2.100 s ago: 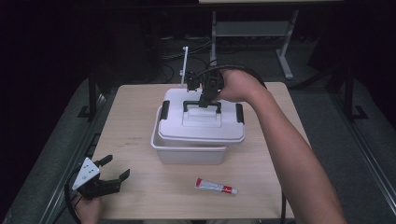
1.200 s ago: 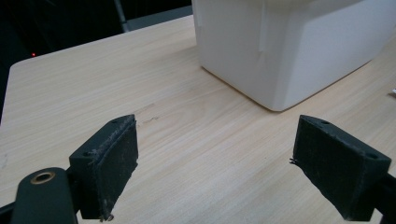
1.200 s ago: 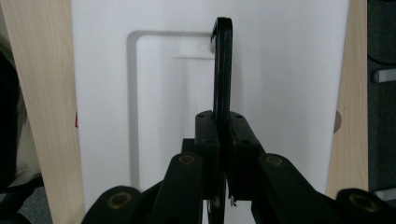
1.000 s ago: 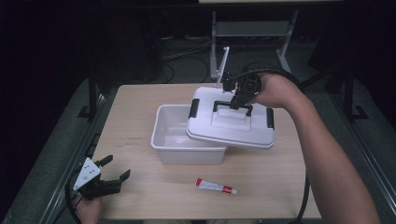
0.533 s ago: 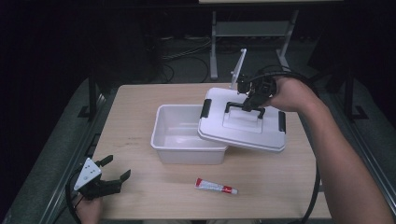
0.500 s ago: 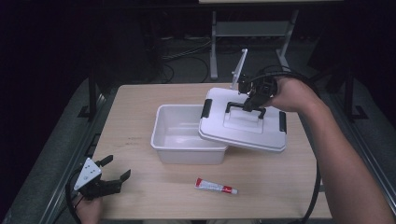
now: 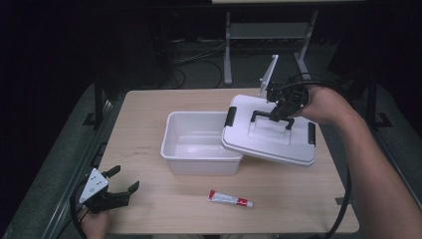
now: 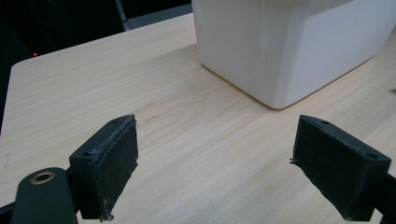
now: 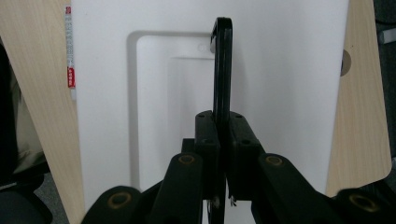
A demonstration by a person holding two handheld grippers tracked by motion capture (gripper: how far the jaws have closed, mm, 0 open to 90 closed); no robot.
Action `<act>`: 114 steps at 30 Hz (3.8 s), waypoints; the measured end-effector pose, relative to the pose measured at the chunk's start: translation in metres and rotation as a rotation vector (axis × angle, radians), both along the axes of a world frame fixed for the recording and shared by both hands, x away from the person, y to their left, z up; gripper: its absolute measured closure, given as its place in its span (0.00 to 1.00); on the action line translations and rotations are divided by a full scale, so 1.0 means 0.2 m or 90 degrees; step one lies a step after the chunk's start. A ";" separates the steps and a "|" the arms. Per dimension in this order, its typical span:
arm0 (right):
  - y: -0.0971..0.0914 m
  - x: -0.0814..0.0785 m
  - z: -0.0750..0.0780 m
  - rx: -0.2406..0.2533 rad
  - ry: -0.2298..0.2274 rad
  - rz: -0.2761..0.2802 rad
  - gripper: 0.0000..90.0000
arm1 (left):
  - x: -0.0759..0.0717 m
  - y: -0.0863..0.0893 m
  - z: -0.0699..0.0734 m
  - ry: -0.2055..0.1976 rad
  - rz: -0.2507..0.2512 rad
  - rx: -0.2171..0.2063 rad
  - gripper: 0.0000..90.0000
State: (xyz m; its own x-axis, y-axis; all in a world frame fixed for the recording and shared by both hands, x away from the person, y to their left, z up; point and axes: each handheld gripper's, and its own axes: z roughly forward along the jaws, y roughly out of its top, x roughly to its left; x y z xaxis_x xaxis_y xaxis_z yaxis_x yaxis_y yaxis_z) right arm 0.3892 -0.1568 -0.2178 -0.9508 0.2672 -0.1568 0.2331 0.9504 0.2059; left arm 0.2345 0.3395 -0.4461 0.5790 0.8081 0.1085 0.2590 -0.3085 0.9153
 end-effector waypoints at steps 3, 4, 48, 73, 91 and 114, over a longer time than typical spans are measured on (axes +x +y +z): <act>-0.04 -0.01 -0.01 0.000 0.001 -0.008 0.94 | 0.00 0.00 0.00 0.000 0.000 0.001 0.15; -0.04 -0.01 -0.01 0.000 0.001 -0.008 0.94 | 0.00 0.00 0.00 0.000 0.001 0.001 0.15; -0.46 -0.09 -0.32 0.016 0.045 -0.094 0.93 | -0.01 -0.01 0.00 -0.001 0.000 0.012 0.15; -0.47 -0.07 -0.57 0.024 0.079 -0.104 0.93 | -0.01 -0.01 0.00 -0.004 0.003 0.012 0.15; -0.41 -0.01 -0.72 0.015 0.092 -0.105 0.93 | -0.01 -0.01 0.00 -0.007 0.005 0.012 0.15; -0.36 0.02 -0.82 0.010 0.098 -0.104 0.93 | -0.01 -0.01 0.00 -0.009 0.004 0.011 0.15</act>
State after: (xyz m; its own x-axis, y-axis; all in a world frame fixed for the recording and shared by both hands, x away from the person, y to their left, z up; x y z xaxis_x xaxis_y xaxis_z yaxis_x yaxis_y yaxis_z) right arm 0.3934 -0.2281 -0.3816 -0.9071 0.4209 -0.0074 0.4136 0.8942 0.1711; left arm 0.2323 0.3375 -0.4458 0.5720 0.8097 0.1310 0.2485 -0.3233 0.9131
